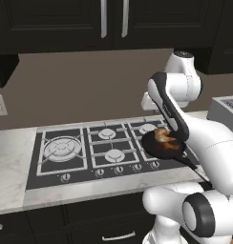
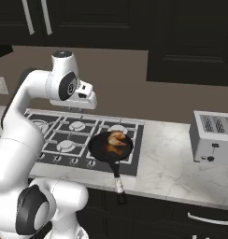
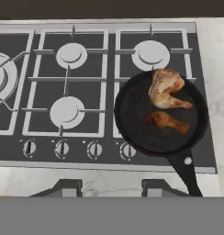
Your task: Take the chicken drumsticks from the pan and place one on each plate on the dining counter.
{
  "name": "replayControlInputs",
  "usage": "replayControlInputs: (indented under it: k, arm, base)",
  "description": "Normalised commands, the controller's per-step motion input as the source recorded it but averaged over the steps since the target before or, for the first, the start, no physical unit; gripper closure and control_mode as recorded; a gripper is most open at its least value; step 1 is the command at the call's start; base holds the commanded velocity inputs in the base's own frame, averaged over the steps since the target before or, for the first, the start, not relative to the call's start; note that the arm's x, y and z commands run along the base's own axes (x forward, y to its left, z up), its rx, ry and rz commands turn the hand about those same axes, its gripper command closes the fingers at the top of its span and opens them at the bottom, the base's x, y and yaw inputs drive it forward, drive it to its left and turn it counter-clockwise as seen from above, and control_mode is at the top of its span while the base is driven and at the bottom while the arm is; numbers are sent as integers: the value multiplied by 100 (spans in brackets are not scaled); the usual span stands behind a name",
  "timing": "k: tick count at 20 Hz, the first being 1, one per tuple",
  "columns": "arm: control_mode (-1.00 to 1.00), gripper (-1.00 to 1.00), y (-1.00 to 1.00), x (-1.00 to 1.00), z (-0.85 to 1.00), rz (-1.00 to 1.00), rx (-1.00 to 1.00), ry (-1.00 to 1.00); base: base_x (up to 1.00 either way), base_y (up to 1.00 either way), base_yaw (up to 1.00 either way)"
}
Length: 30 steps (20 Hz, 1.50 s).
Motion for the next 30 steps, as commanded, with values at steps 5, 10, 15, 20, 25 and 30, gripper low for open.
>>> replayControlInputs:
  k: [5,10,15,20,25,30]
  arm:
    - [-100,-100,-8,0,-13,0,0,0]
    - [-100,-100,-23,0,-42,1,0,1]
    - [-100,-100,-32,1,-55,1,-3,5]
    - [-100,-100,-47,2,-37,2,-1,0]
    - [-100,-100,-61,5,-26,9,0,0]
    - [-100,-100,-45,20,-29,15,-1,1]
  base:
    - [0,0,0]
    - [0,0,0]
    - [0,0,0]
    - [0,0,0]
    - [0,0,0]
    - [0,0,0]
